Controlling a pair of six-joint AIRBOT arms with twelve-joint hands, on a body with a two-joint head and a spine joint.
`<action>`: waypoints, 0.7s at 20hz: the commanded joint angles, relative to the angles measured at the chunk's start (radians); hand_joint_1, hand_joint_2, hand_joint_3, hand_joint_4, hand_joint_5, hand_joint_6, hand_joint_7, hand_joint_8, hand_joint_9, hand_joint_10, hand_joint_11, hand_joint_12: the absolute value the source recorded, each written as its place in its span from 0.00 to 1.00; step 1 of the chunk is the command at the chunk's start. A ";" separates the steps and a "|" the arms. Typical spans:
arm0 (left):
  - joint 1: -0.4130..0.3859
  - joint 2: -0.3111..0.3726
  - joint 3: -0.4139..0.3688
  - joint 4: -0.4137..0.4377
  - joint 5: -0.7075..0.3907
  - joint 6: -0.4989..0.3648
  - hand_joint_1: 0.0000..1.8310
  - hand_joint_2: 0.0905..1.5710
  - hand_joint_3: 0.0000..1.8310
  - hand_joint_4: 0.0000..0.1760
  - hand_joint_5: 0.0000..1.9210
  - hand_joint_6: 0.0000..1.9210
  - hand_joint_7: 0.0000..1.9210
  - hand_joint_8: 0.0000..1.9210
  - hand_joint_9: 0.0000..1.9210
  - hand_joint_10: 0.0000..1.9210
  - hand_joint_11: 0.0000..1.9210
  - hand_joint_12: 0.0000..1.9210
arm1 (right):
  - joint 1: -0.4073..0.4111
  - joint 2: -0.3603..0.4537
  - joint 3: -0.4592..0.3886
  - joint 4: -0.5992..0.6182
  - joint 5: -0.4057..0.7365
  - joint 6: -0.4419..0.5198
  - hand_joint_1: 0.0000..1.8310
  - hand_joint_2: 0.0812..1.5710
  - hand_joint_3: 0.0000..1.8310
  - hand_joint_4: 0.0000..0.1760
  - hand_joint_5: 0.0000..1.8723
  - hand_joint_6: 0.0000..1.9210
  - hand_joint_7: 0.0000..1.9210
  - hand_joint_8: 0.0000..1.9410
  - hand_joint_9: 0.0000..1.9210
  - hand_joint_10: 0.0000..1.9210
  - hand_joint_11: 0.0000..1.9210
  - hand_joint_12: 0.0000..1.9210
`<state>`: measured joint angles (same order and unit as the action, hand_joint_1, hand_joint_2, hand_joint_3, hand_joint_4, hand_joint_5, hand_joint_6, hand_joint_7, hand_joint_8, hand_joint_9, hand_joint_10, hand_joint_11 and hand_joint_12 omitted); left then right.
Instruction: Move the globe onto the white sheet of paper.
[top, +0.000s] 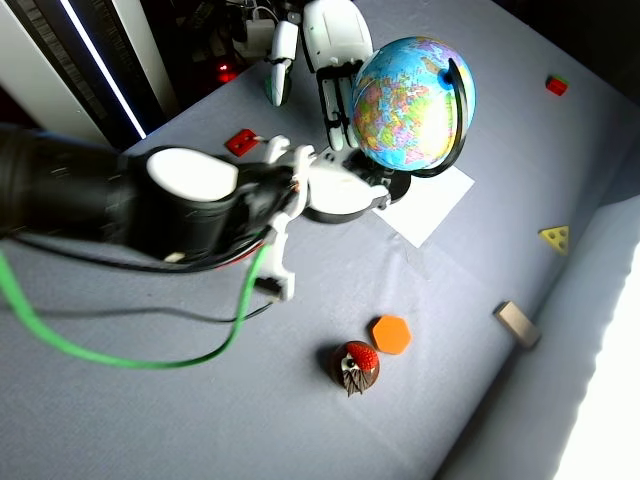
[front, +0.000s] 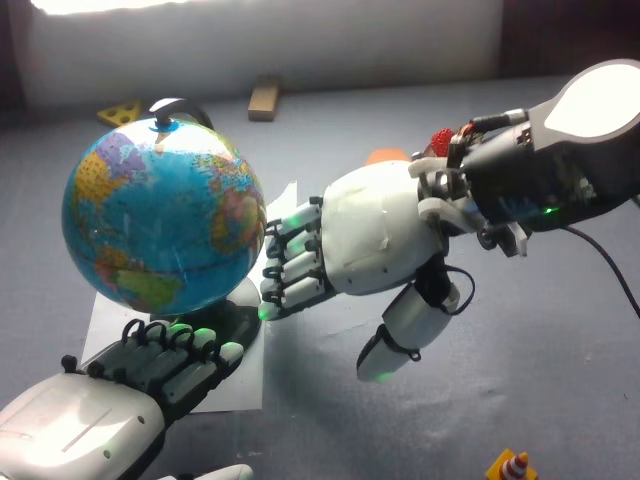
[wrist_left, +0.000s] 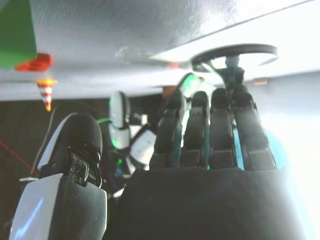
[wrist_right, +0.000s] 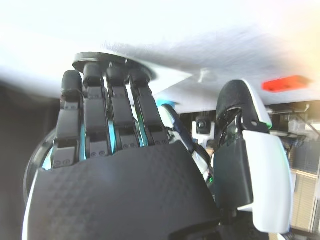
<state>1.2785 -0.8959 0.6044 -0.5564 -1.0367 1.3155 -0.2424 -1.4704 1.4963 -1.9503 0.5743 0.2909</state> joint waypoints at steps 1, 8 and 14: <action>-0.005 0.004 -0.003 0.025 -0.099 0.001 0.00 0.77 0.00 0.24 0.03 0.00 0.00 0.00 0.00 0.00 0.00 0.00 | 0.010 -0.002 -0.007 0.053 -0.006 -0.004 0.00 0.71 0.00 0.00 0.08 0.00 0.10 0.00 0.12 0.00 0.00 0.25; -0.051 0.027 -0.061 -0.017 -0.066 0.029 0.00 0.77 0.00 0.24 0.03 0.00 0.00 0.00 0.00 0.00 0.00 0.00 | 0.028 0.076 -0.067 0.051 -0.001 0.040 0.00 0.71 0.00 0.00 0.08 0.00 0.10 0.00 0.12 0.00 0.00 0.25; -0.084 0.070 -0.129 -0.059 -0.007 0.056 0.00 0.77 0.00 0.24 0.03 0.00 0.00 0.00 0.00 0.00 0.00 0.00 | 0.047 0.273 -0.227 0.051 -0.005 0.155 0.00 0.71 0.00 0.00 0.09 0.00 0.10 0.00 0.12 0.00 0.00 0.20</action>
<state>1.1961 -0.8234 0.4690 -0.6617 -0.9642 1.3766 -0.2108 -1.1950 1.2663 -1.9556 0.5797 0.4480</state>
